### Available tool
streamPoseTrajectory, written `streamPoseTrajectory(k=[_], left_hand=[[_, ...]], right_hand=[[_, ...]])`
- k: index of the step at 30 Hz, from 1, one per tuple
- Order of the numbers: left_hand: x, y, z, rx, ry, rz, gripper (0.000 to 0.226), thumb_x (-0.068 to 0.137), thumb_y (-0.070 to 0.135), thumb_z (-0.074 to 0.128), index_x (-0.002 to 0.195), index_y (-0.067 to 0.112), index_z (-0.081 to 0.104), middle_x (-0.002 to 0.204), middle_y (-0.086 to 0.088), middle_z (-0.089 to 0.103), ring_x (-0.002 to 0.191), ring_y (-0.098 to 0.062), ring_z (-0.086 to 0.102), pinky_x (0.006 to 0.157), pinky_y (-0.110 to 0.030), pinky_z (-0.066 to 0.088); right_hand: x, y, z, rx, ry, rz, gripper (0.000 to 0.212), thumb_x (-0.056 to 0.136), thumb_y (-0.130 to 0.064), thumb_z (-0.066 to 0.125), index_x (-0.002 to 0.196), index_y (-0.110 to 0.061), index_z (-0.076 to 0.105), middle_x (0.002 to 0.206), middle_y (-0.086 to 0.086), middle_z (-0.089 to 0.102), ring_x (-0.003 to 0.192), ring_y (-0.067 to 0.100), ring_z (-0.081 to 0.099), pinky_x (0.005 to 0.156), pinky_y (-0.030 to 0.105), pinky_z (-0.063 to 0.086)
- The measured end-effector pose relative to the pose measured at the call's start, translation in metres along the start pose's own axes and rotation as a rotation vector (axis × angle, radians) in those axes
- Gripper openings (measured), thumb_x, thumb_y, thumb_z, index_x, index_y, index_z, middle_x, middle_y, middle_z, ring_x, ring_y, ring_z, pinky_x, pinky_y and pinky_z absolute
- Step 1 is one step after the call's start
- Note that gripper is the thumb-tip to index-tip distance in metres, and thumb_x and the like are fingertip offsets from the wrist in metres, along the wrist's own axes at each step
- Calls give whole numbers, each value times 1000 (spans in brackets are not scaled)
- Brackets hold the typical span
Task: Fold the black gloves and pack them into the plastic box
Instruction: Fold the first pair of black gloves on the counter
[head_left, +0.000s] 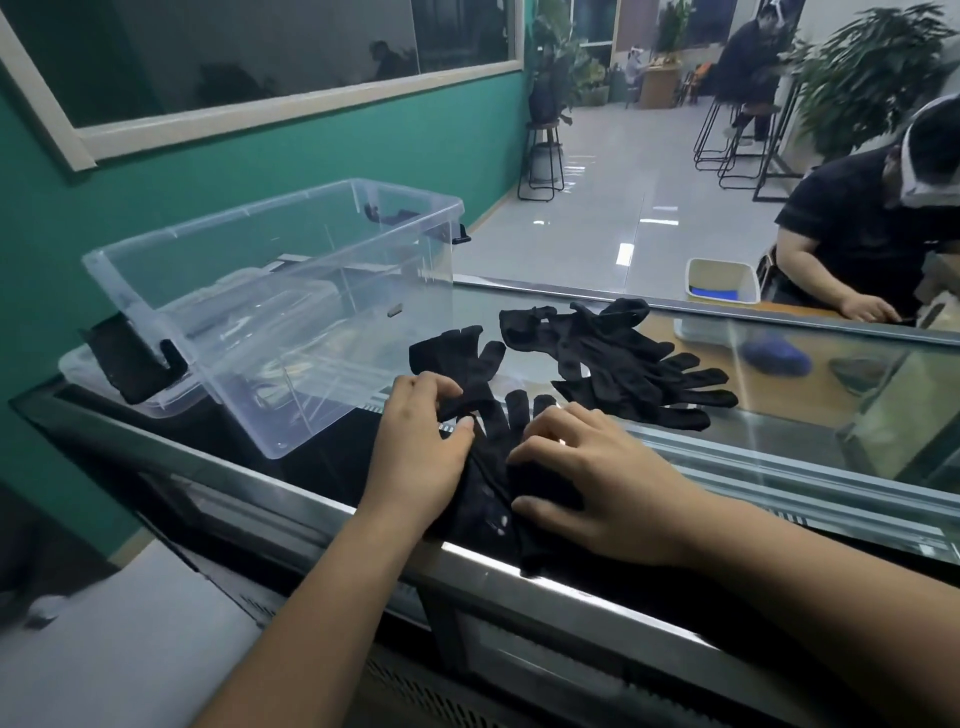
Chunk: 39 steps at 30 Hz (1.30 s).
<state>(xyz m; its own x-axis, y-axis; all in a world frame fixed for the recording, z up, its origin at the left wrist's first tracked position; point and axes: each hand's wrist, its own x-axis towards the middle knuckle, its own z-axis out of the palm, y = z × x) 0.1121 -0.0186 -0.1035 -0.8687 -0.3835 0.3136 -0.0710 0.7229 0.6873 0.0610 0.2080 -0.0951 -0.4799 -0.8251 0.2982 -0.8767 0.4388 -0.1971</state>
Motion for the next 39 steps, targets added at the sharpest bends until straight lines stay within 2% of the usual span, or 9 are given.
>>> streamPoseTrajectory(k=[4, 6, 10, 15, 22, 28, 32, 36, 39], left_hand=[[17, -13, -1, 192, 7, 84, 22, 97, 27, 75, 118, 23, 71, 122, 6, 61, 122, -21, 54, 103, -36, 49], [22, -15, -4, 271, 36, 92, 14, 98, 30, 74, 110, 23, 74, 119, 3, 64, 119, -25, 55, 102, -43, 49], [23, -14, -3, 299, 89, 105, 6, 100, 26, 71, 98, 21, 72, 110, 3, 65, 113, -26, 58, 97, -40, 44], [14, -9, -2, 151, 198, 177, 4, 102, 21, 67, 99, 18, 66, 104, 4, 63, 102, -22, 60, 92, -47, 52], [-9, 0, -11, 58, 370, 322, 4, 103, 15, 66, 102, 12, 64, 103, 0, 61, 95, -21, 60, 87, -41, 54], [-31, 8, -14, 26, 252, 462, 2, 103, 15, 69, 103, 14, 67, 104, 4, 65, 98, -19, 65, 90, -41, 57], [-45, 11, -17, -33, 90, 409, 6, 102, 28, 67, 103, 23, 70, 98, 15, 70, 93, -8, 68, 89, -35, 55], [-54, 11, -20, -31, -30, 362, 3, 100, 33, 72, 102, 31, 71, 97, 20, 72, 98, 2, 64, 89, -19, 45], [-55, 10, -20, -5, -90, 375, 5, 99, 38, 72, 102, 33, 71, 101, 20, 72, 98, 1, 64, 90, -21, 46]], right_hand=[[7, -4, 5, -2, -45, -17, 55, 102, -71, 45, 145, -38, 57, 141, -14, 51, 132, 11, 47, 114, 30, 39], [11, -6, 8, -12, -70, -24, 63, 103, -74, 40, 153, -38, 51, 149, -14, 48, 139, 10, 43, 118, 32, 37], [13, -8, 9, 7, -96, -15, 67, 103, -75, 38, 158, -37, 46, 157, -14, 44, 146, 9, 39, 122, 33, 35], [12, -8, 5, 114, -76, 8, 58, 106, -65, 47, 155, -33, 50, 156, -16, 48, 145, 3, 43, 120, 25, 37], [10, 2, 7, 23, 39, -17, 28, 106, -41, 56, 127, -30, 70, 132, -17, 65, 127, 11, 56, 104, 37, 46], [6, 11, 7, 28, 43, 43, 34, 104, -43, 52, 127, -26, 71, 130, -10, 68, 121, 18, 62, 99, 41, 52], [7, 11, 8, 43, 28, 63, 34, 105, -49, 54, 115, -22, 72, 116, -9, 66, 114, 17, 61, 96, 40, 52], [8, 12, 5, 110, 47, 54, 23, 103, -42, 57, 97, -21, 64, 101, -12, 61, 101, 13, 57, 90, 35, 50], [7, 13, 4, 170, 64, 65, 15, 97, -32, 59, 97, -18, 65, 101, -10, 64, 98, 13, 60, 86, 35, 51]])
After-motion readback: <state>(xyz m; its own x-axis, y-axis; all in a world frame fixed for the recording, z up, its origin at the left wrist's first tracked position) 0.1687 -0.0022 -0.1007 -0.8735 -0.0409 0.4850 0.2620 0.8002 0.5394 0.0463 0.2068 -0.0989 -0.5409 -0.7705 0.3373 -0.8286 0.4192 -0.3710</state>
